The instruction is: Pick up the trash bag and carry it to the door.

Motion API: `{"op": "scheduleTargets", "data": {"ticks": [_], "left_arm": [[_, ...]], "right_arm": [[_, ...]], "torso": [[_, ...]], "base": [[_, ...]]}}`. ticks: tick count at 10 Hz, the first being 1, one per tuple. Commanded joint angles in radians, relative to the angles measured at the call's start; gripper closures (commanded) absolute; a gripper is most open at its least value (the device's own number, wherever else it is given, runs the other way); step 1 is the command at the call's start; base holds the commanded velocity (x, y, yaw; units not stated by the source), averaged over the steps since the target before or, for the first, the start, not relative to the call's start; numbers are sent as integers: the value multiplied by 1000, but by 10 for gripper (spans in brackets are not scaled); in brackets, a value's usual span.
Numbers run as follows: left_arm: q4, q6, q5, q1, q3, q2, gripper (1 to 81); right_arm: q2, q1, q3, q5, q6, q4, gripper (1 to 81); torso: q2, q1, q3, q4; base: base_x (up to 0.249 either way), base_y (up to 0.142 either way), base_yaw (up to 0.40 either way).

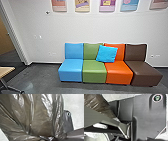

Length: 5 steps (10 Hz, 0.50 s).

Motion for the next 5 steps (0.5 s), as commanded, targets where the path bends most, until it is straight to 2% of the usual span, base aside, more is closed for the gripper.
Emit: {"op": "scheduleTargets", "data": {"ticks": [1, 5], "left_arm": [[8, 5, 64, -49, -24, 13, 811], [13, 7, 70, -49, -96, 65, 811]], "right_arm": [[10, 44, -21, -69, -4, -5, 10], [38, 45, -39, -71, -4, -6, 10]], "torso": [[94, -61, 0, 0], [244, -157, 0, 0]], "base": [[0, 0, 0], [0, 0, 0]]}}
